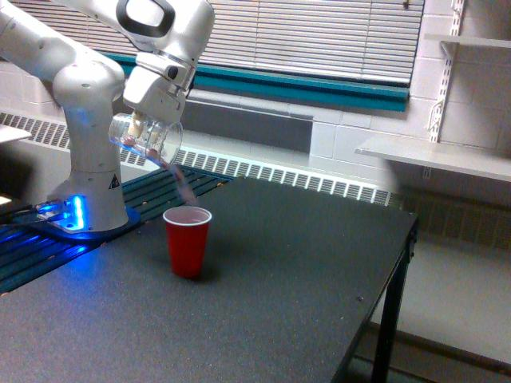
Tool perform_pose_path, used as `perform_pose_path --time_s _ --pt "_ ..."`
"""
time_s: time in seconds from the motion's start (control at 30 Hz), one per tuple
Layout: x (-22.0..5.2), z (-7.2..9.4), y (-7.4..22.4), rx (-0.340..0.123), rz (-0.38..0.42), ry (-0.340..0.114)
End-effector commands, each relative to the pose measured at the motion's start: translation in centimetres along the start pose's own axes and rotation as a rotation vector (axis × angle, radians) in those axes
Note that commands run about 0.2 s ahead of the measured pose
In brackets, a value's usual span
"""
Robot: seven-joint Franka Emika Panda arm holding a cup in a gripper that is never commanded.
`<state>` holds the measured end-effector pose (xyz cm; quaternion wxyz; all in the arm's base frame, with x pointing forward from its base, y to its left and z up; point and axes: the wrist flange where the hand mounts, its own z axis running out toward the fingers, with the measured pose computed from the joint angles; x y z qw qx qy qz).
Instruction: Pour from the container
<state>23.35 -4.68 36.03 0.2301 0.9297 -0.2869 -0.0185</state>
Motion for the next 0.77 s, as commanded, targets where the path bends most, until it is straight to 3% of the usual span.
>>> perform_pose_path --time_s 0.03,0.47,0.77 --pt "-1.19 1.11 -0.85 -0.055 -0.008 -0.003" --pt "-1.6 1.0 -0.69 -0.083 0.014 -0.009" --pt "-1.44 0.92 -0.82 -0.054 0.032 -0.01"
